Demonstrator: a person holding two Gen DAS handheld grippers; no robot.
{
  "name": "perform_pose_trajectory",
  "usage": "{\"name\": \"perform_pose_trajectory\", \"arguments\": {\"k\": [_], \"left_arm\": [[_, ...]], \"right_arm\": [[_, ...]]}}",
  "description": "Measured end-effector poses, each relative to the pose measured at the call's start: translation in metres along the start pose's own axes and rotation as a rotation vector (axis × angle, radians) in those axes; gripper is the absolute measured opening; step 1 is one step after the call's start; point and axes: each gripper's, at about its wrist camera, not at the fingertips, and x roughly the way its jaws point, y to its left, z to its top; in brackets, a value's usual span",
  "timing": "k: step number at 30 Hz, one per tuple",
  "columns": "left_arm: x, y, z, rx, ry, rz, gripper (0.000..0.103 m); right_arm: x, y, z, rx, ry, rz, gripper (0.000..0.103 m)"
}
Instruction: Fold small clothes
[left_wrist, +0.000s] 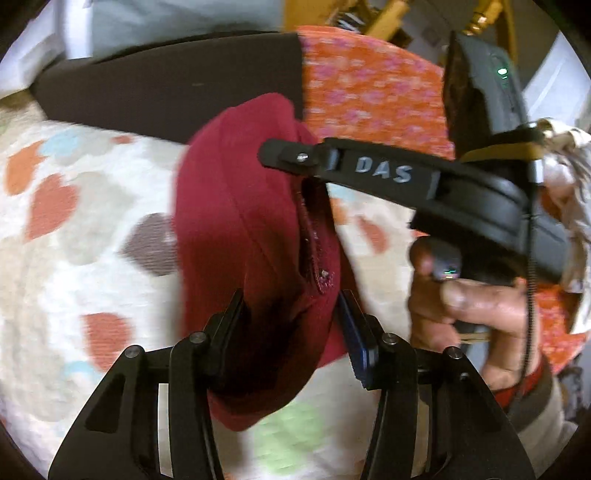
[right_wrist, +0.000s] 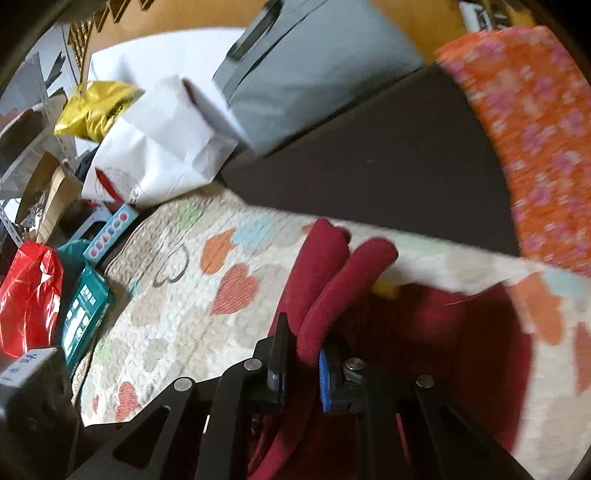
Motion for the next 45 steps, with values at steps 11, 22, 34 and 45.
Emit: {"name": "perform_pose_trajectory", "arguments": {"k": [11,22,34,45], "left_arm": [[0.005,-0.035,-0.009,0.176,0.037,0.02,0.05],[0.04,-0.007,-0.027,0.121,0.163,0.193,0.05],[0.067,0.001,-0.035,0.116,0.236,0.259,0.051],[0.05,-0.012,-0.031,0.152,0.155,0.287,0.051]], "right_arm": [[-0.016,-0.12,-0.028,0.051,0.053,-0.249,0.011],[-0.056,-0.14,-0.054,0.18,0.062,-0.171,0.022],[-0.039,-0.1,-0.125,0.015,0.129,-0.171,0.02],[-0.083,-0.092,-0.129,0.104,0.093,-0.156,0.02]]}}
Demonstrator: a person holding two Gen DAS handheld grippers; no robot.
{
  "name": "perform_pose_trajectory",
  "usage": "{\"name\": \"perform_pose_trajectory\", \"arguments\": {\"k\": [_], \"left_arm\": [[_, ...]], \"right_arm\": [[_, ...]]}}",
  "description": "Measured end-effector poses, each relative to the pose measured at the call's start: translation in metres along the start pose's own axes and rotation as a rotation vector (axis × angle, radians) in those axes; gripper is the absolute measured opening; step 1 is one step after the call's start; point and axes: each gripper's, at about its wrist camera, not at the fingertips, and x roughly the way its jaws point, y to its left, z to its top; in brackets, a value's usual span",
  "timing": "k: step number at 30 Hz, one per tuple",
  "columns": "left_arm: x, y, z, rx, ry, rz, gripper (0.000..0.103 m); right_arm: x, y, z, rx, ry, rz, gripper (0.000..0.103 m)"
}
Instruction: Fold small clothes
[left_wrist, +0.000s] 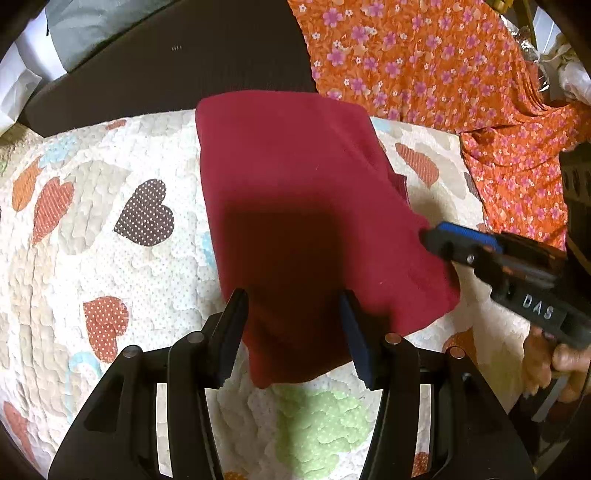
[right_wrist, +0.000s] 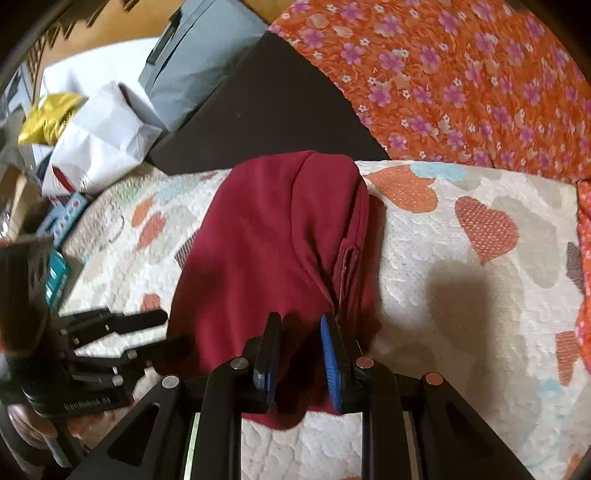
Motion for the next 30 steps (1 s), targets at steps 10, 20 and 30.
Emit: {"name": "perform_pose_trajectory", "arguments": {"k": [10,20,30], "left_arm": [[0.003,0.009,0.011,-0.072,-0.054,-0.009,0.051],[0.017,0.013,0.017,-0.094,-0.062,-0.012,0.066],[0.024,0.013,0.016,-0.091,-0.055,0.003,0.068]], "right_arm": [[0.005,0.001,0.0,0.01,0.007,-0.027,0.02],[0.026,-0.002,0.001,0.01,0.028,-0.042,0.021],[0.043,-0.009,-0.008,0.013,0.036,-0.034,0.022]]}}
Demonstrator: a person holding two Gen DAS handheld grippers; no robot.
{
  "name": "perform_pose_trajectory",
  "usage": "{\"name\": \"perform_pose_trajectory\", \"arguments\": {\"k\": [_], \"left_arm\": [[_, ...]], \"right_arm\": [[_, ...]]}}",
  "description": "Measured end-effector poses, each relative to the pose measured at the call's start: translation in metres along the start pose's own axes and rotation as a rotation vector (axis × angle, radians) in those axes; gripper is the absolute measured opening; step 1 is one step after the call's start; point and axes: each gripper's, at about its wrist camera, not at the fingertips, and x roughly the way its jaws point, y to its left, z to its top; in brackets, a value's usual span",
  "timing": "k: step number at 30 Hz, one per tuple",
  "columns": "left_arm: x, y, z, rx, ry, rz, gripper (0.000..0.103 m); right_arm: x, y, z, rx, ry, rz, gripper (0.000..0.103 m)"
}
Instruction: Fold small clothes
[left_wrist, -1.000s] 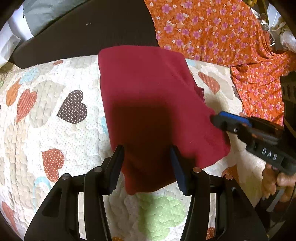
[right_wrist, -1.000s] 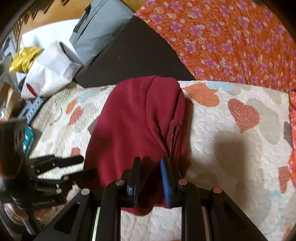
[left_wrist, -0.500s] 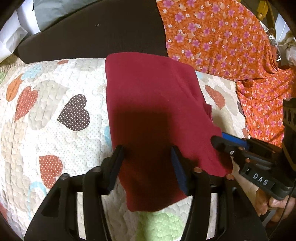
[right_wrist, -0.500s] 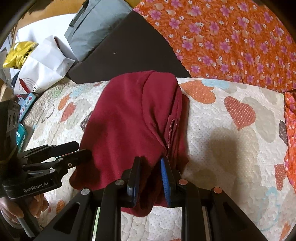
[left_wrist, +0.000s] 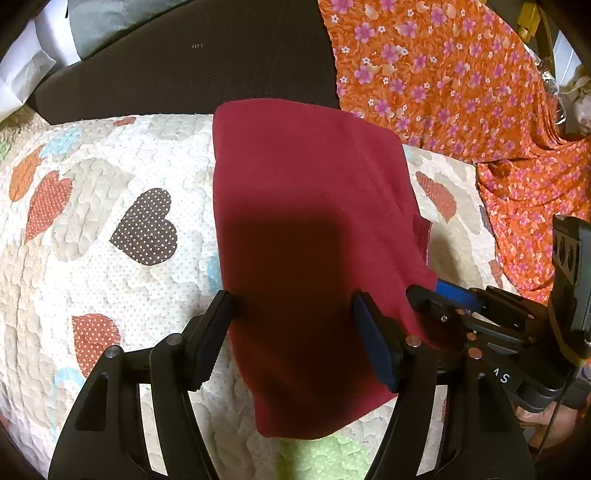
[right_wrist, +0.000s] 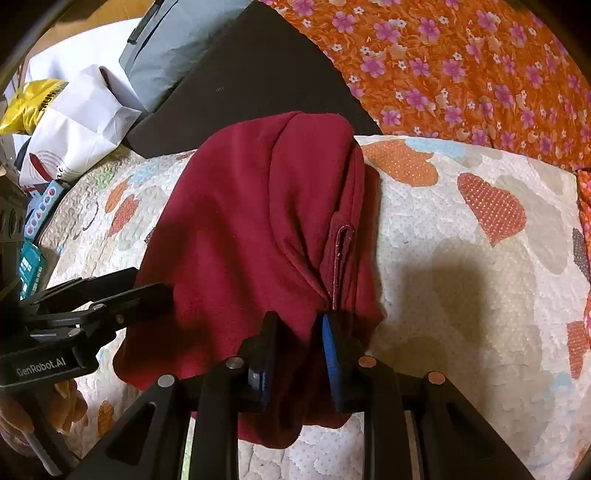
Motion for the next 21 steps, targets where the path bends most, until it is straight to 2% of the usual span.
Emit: {"name": "perform_pose_trajectory", "arguments": {"k": [5,9,13,17,21], "left_arm": [[-0.006,0.0,0.001,-0.001,-0.033,0.037,0.068],[-0.009,0.001,0.002,-0.003,-0.057,0.068,0.068],[-0.01,0.002,0.004,-0.006,-0.063,0.08,0.068],[-0.01,0.003,0.005,-0.01,-0.063,0.084,0.068],[-0.01,0.004,0.005,-0.011,-0.06,0.083,0.068]], "right_arm": [[-0.004,-0.002,-0.001,0.015,0.013,0.013,0.029],[-0.016,-0.007,0.005,0.062,-0.021,0.053,0.031],[-0.024,0.003,0.015,0.027,-0.057,0.025,0.031],[-0.014,0.009,0.029,0.044,-0.042,0.0,0.031],[0.0,0.004,0.044,0.084,-0.036,0.024,0.032]]}}
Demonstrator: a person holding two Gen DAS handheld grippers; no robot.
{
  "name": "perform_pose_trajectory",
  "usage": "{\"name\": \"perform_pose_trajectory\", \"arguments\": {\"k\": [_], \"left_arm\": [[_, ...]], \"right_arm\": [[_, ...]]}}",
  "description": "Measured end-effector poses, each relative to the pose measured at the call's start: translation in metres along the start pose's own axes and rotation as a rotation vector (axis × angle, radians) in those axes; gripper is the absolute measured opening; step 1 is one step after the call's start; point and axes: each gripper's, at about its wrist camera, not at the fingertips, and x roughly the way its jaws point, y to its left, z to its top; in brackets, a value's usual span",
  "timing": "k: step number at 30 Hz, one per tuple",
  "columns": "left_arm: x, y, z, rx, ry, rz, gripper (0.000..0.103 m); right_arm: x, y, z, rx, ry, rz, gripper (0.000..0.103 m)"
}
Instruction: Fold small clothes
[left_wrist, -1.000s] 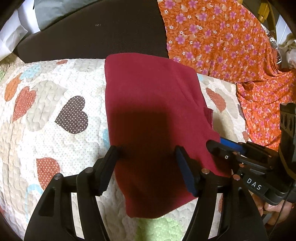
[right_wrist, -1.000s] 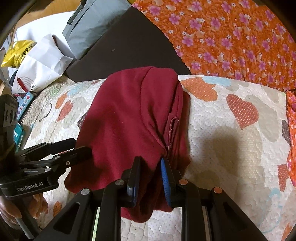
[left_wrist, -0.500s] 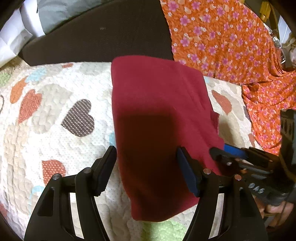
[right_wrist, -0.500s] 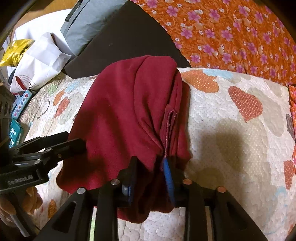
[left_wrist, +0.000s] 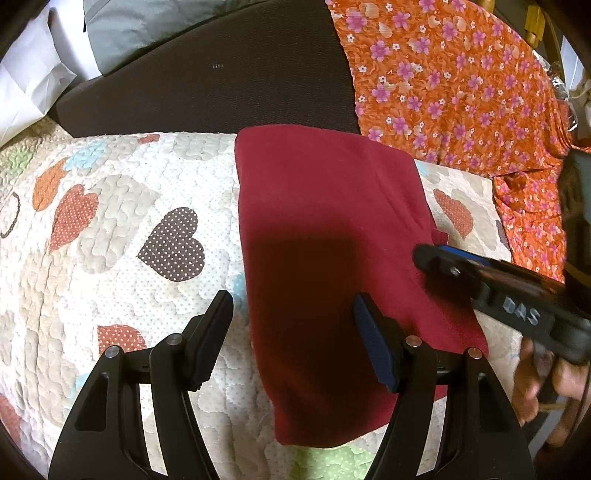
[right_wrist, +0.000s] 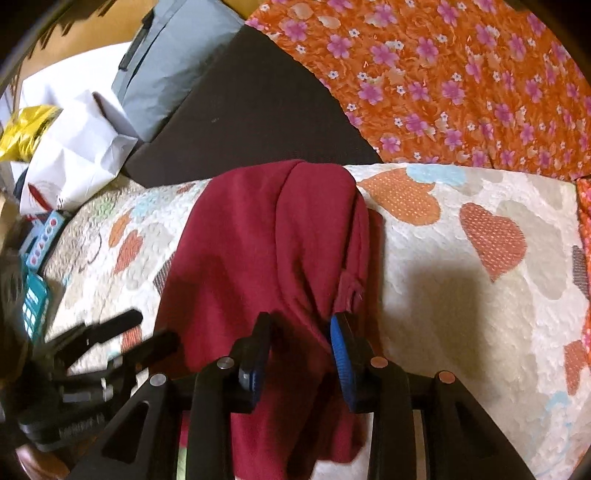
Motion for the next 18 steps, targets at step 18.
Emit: {"name": "perform_pose_trajectory", "arguments": {"k": [18], "left_arm": [[-0.004,0.005,0.002,-0.044,-0.003,-0.083,0.068]], "right_arm": [[0.001,-0.014,-0.01,0.049,-0.052,0.018,0.021]]}}
